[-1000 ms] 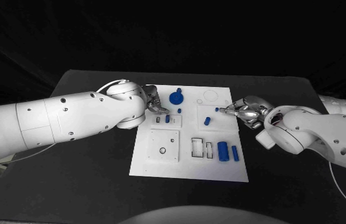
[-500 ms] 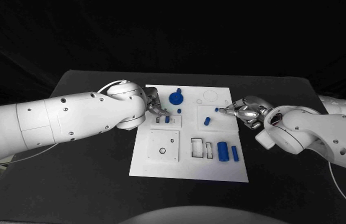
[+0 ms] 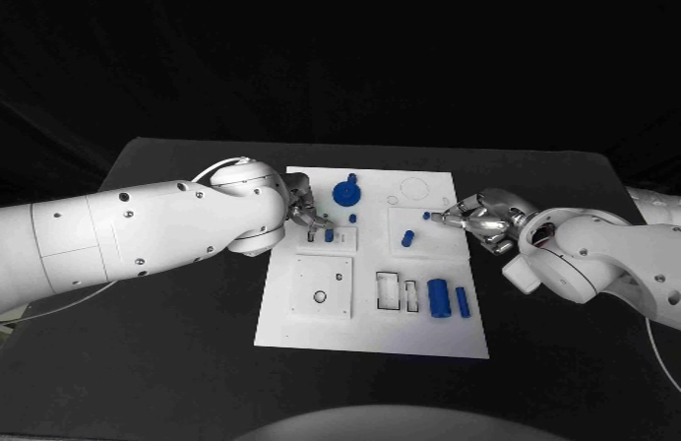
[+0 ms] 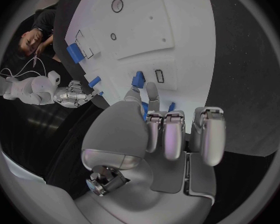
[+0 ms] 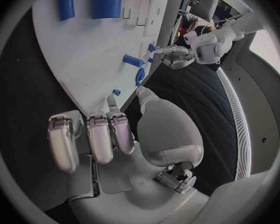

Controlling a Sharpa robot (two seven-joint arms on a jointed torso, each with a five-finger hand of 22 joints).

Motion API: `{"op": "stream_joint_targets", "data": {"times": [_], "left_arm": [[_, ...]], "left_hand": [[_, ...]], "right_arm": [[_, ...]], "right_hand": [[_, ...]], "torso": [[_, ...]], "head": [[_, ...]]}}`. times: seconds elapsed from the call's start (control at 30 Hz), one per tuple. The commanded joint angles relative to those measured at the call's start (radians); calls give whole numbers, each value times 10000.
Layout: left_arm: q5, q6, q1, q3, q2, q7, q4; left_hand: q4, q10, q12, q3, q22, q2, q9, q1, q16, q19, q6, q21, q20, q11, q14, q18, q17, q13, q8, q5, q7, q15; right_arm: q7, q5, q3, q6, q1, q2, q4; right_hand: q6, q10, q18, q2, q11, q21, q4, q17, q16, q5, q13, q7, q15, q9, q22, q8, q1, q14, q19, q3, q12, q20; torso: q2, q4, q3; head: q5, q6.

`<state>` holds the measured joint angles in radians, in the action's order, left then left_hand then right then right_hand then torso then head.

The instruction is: Assemble the parts on the task board

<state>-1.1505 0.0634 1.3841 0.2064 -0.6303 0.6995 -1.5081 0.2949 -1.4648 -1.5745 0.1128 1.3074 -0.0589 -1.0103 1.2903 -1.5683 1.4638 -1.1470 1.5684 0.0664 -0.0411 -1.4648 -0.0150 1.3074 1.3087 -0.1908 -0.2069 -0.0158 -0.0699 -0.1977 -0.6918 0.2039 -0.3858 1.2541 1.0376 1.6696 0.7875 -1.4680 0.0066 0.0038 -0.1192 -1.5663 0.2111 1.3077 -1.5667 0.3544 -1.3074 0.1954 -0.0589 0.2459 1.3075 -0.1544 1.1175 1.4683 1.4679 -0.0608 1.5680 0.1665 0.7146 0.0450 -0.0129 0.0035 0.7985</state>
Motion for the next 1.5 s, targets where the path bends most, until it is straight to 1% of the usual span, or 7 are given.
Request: {"op": "stream_joint_targets", "data": {"times": [0.03,0.6,0.73,1.03,1.27,1.37,1.5], "left_arm": [[96,-296,-1,-1,5,76,-22],[189,-449,-1,-5,-165,-32,-144],[253,-572,0,-4,-206,-33,-150],[442,-819,2,0,-152,-32,-113],[470,-905,2,1,-156,-43,-86],[478,-930,2,2,-170,-61,-90],[497,-935,2,2,-181,-122,-91]], "left_hand": [[-9,-1060,37,59,2634,9,16,-108,-25,1070,-61,24,-67,-7,-1060,150,2634,2621,36,39,31,-46],[-11,-1060,37,77,2634,11,17,-122,-25,1070,-60,24,-67,-7,-1060,150,2634,2621,39,40,30,-45],[-12,-1060,37,79,2634,11,17,-122,-25,1070,-60,24,-67,-7,-1060,150,2634,2621,40,40,31,-45],[-15,-1060,37,82,2634,9,17,-121,-25,1070,-60,24,-66,-7,-1060,150,2634,2621,41,39,32,-45],[-15,-1060,37,82,2634,9,17,-121,-25,1070,-60,24,-66,-7,-1060,150,2634,2621,41,39,32,-45],[-15,-1060,37,82,2634,9,17,-121,-25,1070,-60,24,-66,-7,-1060,150,2634,2621,41,39,32,-45],[-18,-1060,37,86,2634,6,18,-119,-25,1070,-60,24,-66,-8,-1060,150,2634,2621,42,37,34,-45]], "right_arm": [[66,-92,2,56,-10,-6,0],[77,-92,3,47,-14,6,-5],[81,-92,3,36,-16,2,2],[79,-92,3,18,-18,-6,13],[68,-92,3,22,-18,-1,12],[65,-92,3,21,-18,1,9],[64,-92,3,22,-19,-4,10]], "right_hand": [[-44,-1028,-66,98,-77,-45,-22,2631,-41,-50,-2634,34,-72,-10,2633,-51,24,1025,1029,54,28,76],[-44,-1028,-66,98,-77,-45,-22,2631,-41,-50,-2634,34,-72,-10,2633,-51,24,1025,1029,54,28,76],[-44,-1028,-66,98,-77,-45,-22,2631,-41,-50,-2634,34,-72,-10,2633,-51,24,1025,1029,54,28,76],[-44,-1028,-66,98,-77,-45,-22,2631,-41,-50,-2634,34,-72,-10,2633,-51,24,1025,1029,54,28,76],[-44,-1028,-66,98,-77,-45,-22,2631,-41,-50,-2634,34,-72,-10,2633,-51,24,1025,1029,54,28,76],[-44,-1028,-66,98,-77,-45,-22,2631,-41,-50,-2634,34,-72,-10,2633,-51,24,1025,1029,54,28,76],[-44,-1028,-66,98,-77,-45,-22,2631,-41,-50,-2634,34,-72,-10,2633,-51,24,1025,1029,54,28,76]], "torso": [[4,1,0],[3,-1,-7],[2,-2,7],[10,-11,-6],[0,-6,5],[6,-3,-3],[-3,-1,3]], "head": [[1,4],[-27,43],[-23,35],[-19,52],[-24,45],[-40,39],[-42,53]]}}
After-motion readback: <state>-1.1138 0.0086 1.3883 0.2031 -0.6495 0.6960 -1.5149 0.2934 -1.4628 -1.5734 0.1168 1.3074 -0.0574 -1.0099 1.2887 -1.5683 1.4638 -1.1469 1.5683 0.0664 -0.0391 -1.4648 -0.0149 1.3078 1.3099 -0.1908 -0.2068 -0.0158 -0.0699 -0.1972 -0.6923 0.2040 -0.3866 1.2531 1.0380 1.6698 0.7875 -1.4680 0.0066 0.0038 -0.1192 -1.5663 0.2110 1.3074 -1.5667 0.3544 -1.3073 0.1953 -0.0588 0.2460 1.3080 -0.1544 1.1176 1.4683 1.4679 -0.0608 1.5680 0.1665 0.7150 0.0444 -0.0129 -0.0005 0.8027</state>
